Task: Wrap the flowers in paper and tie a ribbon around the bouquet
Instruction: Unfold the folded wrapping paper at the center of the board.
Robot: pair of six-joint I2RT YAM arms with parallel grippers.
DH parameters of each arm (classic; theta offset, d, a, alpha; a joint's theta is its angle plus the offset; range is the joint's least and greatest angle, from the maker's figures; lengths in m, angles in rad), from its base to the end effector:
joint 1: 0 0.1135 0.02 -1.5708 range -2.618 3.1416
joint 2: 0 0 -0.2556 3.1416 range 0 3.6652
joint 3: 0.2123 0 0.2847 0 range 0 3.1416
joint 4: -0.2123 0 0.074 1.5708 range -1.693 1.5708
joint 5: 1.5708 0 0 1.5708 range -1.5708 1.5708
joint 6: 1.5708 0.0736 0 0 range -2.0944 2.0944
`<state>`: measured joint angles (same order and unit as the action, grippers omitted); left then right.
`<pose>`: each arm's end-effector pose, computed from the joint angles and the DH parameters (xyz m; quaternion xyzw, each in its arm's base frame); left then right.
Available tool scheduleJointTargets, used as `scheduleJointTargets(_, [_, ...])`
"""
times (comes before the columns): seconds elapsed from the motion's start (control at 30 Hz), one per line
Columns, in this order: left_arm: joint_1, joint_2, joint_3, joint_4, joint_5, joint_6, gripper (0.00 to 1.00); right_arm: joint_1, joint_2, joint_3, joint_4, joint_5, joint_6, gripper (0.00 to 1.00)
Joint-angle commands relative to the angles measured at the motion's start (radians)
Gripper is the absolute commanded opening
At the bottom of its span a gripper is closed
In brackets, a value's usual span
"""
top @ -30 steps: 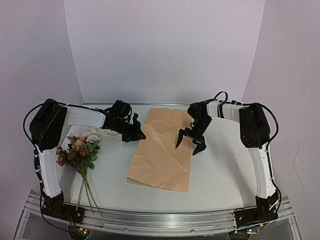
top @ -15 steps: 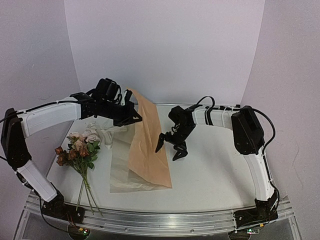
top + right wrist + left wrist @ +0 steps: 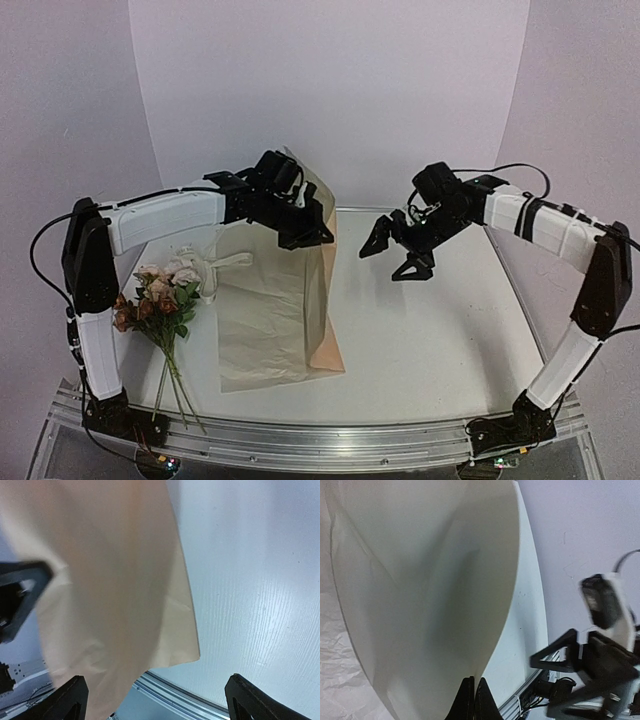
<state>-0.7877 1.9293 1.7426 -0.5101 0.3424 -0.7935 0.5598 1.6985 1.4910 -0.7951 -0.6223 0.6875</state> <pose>0.3382 -0.3748 0.2682 0.0695 0.8930 -0.4050 0.1836 0.3240 0.2537 0.2556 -0.0273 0.9174 0.3944 0.0450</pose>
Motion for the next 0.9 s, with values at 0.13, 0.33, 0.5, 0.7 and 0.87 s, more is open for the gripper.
scheduleJointTargets(0.13, [-0.03,0.059,0.124,-0.023,-0.015,-0.061,0.0,0.112,-0.16,-0.023,-0.061,0.186,-0.224,0.98])
scheduleJointTargets(0.33, [-0.037,0.088,0.175,-0.062,-0.016,-0.088,0.0,0.188,-0.124,0.037,-0.069,0.24,-0.323,0.98])
scheduleJointTargets(0.5, [-0.042,0.089,0.177,-0.077,-0.023,-0.089,0.0,0.24,-0.11,0.054,-0.054,0.269,-0.375,0.98])
scheduleJointTargets(0.7, [-0.05,0.087,0.175,-0.084,-0.031,-0.081,0.0,0.275,-0.13,0.052,-0.016,0.293,-0.396,0.98])
scheduleJointTargets(0.87, [-0.059,0.087,0.18,-0.092,-0.045,-0.069,0.0,0.292,-0.101,0.094,-0.012,0.301,-0.396,0.98])
